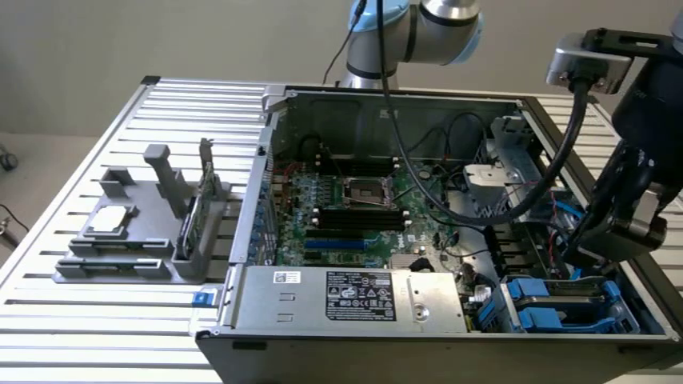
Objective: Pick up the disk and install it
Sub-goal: 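Insert the first disk wire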
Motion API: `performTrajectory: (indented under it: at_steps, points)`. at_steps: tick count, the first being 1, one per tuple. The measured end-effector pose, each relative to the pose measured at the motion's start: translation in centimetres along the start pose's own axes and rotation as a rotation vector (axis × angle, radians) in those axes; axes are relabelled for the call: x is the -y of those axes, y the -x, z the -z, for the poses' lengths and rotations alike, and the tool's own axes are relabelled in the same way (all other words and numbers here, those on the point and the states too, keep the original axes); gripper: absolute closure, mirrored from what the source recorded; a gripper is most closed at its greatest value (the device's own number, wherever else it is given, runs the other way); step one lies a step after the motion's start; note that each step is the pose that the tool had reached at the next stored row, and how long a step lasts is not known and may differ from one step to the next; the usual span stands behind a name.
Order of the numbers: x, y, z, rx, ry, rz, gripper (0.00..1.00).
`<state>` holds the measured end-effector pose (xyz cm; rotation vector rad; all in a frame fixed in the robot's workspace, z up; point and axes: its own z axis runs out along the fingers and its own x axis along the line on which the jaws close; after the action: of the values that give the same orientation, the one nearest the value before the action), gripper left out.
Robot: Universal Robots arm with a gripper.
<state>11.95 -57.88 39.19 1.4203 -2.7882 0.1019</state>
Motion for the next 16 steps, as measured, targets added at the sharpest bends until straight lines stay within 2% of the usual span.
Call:
performTrajectory:
  at_steps: [16]
  points:
    - [-0.01,0.01,-0.14,-0.0154,0.0113,-0.289,0.69]
